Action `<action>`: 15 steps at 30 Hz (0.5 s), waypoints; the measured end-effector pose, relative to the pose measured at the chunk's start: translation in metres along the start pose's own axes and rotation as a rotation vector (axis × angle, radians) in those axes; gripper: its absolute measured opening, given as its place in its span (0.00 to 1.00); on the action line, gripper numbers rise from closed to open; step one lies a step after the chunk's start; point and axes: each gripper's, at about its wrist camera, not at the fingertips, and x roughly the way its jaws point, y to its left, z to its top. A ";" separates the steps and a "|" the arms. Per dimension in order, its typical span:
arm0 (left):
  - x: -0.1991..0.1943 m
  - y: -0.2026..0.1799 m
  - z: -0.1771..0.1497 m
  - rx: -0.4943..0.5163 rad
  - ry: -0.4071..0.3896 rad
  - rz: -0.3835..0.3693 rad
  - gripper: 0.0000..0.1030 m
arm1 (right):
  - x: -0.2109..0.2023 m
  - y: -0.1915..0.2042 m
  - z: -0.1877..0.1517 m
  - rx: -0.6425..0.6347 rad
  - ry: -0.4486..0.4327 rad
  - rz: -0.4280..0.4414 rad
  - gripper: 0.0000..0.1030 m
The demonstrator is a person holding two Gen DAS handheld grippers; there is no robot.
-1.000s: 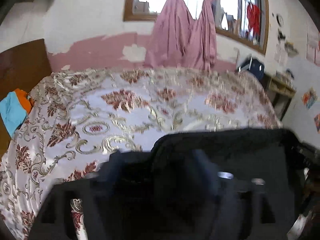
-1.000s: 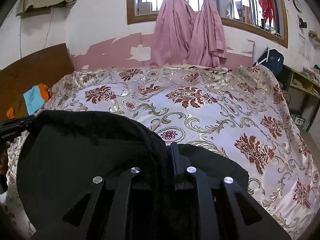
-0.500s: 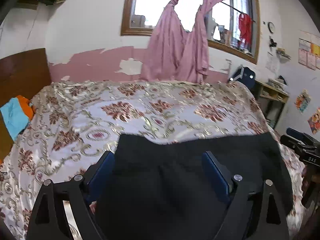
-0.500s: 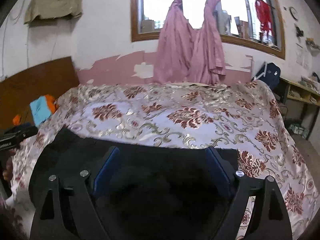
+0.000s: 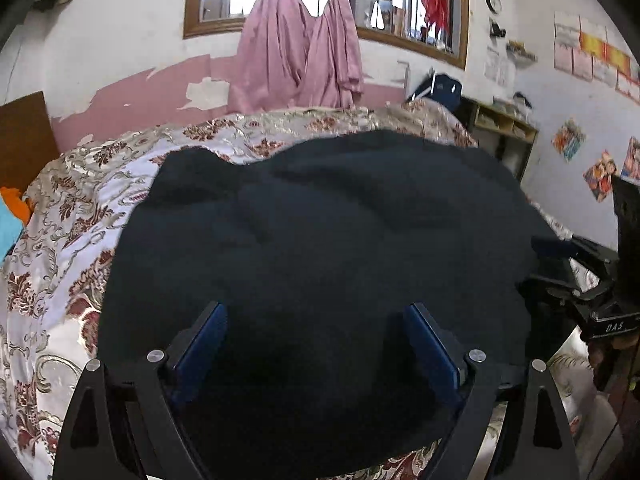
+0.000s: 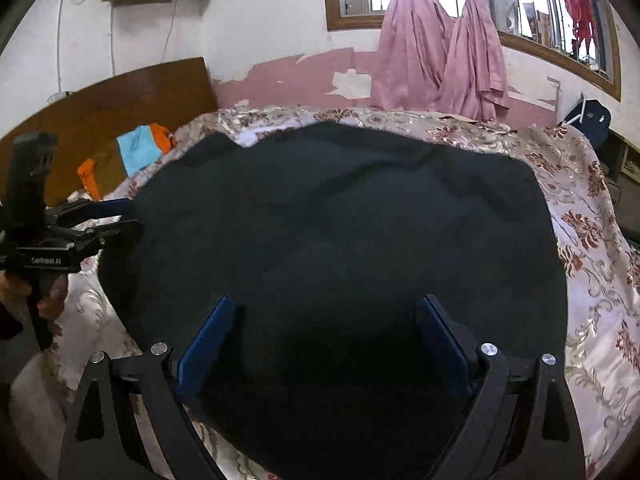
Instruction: Fold large clothes
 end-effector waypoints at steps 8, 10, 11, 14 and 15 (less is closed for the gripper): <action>0.014 -0.003 -0.003 0.004 -0.015 0.030 1.00 | 0.021 -0.007 0.004 0.050 -0.007 -0.051 0.97; 0.018 -0.001 -0.002 -0.006 -0.010 0.041 1.00 | 0.026 -0.008 0.006 0.057 -0.010 -0.062 0.98; 0.020 0.001 0.000 -0.012 -0.006 0.043 1.00 | 0.029 -0.009 0.008 0.060 -0.010 -0.068 0.98; 0.028 0.004 0.006 -0.022 -0.001 0.058 1.00 | 0.036 -0.013 0.015 0.071 -0.015 -0.080 0.99; 0.031 0.005 0.008 -0.021 0.002 0.063 1.00 | 0.040 -0.014 0.018 0.077 -0.012 -0.081 0.99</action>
